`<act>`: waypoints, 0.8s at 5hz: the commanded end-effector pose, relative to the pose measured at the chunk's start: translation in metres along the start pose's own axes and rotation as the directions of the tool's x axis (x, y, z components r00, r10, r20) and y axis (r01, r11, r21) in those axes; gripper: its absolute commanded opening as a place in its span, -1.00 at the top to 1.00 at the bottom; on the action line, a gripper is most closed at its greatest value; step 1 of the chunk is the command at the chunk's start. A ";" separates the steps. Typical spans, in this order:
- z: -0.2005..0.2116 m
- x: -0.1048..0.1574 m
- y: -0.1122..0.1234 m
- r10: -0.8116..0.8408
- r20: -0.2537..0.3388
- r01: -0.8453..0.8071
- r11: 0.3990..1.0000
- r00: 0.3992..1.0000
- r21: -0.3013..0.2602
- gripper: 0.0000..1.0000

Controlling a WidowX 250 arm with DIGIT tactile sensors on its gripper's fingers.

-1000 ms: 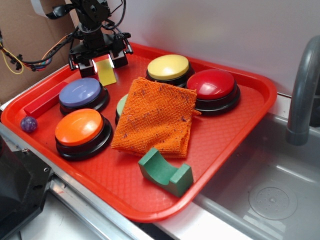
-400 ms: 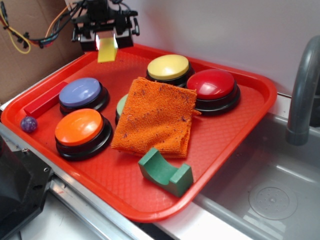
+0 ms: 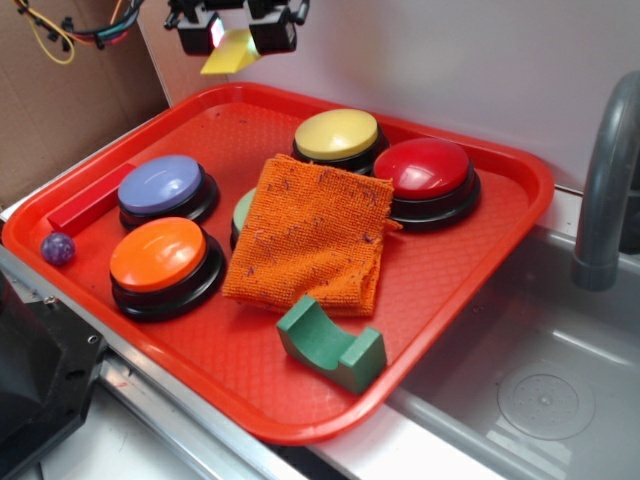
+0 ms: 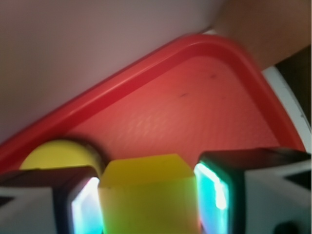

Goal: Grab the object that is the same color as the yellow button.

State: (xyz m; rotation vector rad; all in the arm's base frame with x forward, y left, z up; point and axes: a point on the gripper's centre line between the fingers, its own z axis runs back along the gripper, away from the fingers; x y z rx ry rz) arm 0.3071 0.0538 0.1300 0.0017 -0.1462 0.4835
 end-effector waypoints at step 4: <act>0.062 -0.056 -0.015 -0.146 0.050 0.148 0.988 0.988 -0.044 1.00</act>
